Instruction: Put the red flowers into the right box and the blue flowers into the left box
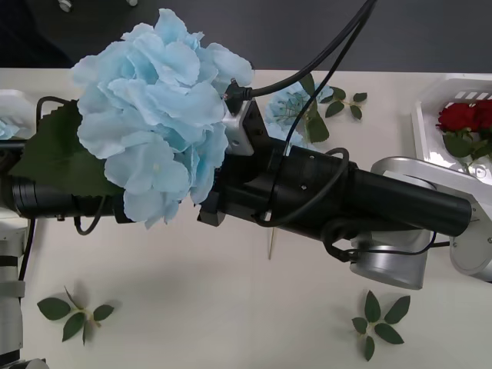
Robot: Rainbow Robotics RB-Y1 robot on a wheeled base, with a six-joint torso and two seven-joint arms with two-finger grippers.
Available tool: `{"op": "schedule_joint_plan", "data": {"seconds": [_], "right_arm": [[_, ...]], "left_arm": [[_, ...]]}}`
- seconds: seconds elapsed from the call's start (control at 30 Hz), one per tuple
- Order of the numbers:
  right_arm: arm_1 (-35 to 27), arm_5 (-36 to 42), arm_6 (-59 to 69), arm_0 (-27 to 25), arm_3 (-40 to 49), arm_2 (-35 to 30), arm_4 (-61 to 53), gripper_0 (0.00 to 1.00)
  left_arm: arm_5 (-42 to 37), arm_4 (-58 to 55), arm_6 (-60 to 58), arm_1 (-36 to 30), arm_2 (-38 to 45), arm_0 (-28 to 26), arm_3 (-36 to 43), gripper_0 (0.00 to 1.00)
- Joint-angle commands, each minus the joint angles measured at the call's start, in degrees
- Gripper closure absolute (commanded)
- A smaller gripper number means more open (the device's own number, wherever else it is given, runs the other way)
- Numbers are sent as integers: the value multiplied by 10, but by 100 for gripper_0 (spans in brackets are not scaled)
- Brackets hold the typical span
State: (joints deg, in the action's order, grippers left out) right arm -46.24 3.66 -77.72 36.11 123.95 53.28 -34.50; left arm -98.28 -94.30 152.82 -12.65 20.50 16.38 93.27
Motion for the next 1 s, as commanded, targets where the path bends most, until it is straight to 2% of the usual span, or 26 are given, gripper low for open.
{"op": "schedule_joint_plan", "data": {"seconds": [0.03,0.63,0.67,0.7,0.73,0.77,0.83,0.87,1.0], "right_arm": [[11,-4,-6,13,11,5,-6,100],[4,-6,8,13,12,5,-19,100],[4,-8,9,13,9,3,-19,89],[4,-14,9,13,6,1,-19,55],[4,-19,8,12,4,1,-19,39],[4,-22,8,12,2,1,-18,29],[5,-25,6,12,2,1,-16,16],[4,-30,8,12,2,1,-16,13],[0,-57,11,5,-5,0,-22,10]], "left_arm": [[2,-6,22,-4,-8,-4,9,100],[4,-11,22,-4,-3,-5,9,100],[3,-12,22,-4,0,-4,9,100],[4,-12,22,-4,2,-5,9,100],[3,-13,22,-5,3,-5,9,100],[3,-14,22,-5,4,-6,9,100],[2,-18,22,-6,6,-7,9,100],[2,-19,22,-6,7,-8,9,100],[2,-31,22,-10,10,-14,9,100]]}}
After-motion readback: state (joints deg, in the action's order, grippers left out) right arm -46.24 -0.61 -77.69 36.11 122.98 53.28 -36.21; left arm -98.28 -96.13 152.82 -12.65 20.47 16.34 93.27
